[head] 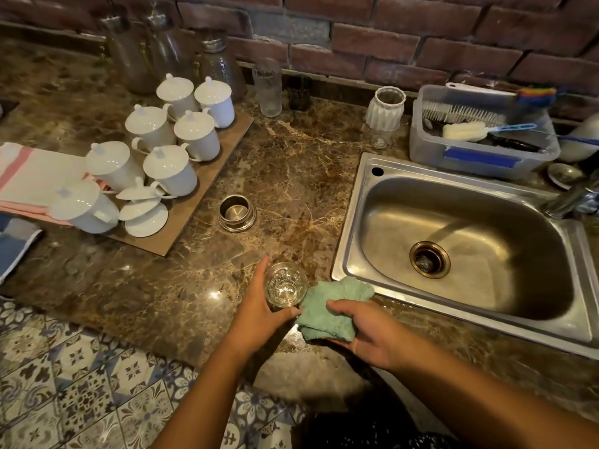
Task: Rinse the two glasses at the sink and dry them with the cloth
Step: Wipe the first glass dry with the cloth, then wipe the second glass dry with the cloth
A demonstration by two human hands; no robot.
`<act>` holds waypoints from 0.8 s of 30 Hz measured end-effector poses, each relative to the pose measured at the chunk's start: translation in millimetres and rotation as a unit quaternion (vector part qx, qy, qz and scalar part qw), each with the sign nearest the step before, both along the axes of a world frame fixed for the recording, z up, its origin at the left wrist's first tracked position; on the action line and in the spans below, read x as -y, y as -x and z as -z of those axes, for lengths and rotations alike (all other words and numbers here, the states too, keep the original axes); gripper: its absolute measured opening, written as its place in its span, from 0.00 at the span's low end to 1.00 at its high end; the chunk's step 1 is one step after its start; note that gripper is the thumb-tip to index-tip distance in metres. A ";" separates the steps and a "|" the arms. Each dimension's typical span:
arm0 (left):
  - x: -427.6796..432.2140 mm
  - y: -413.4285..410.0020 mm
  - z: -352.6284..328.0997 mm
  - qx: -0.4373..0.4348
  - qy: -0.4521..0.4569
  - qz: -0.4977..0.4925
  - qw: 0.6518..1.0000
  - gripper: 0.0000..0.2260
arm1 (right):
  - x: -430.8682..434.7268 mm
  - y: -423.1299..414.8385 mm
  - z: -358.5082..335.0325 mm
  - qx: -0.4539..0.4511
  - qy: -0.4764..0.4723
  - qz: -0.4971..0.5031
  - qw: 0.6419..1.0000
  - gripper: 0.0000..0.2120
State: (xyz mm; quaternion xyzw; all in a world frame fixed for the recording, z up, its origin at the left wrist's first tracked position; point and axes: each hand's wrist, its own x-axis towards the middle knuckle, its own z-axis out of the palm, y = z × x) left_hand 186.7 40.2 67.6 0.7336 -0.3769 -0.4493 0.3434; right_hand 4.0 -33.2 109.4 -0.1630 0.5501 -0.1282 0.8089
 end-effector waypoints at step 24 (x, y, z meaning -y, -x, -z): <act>77.9 261.2 -95.7 -0.220 0.043 0.012 0.975 0.06 | 41.2 259.8 -64.8 0.185 0.149 0.029 0.971 0.27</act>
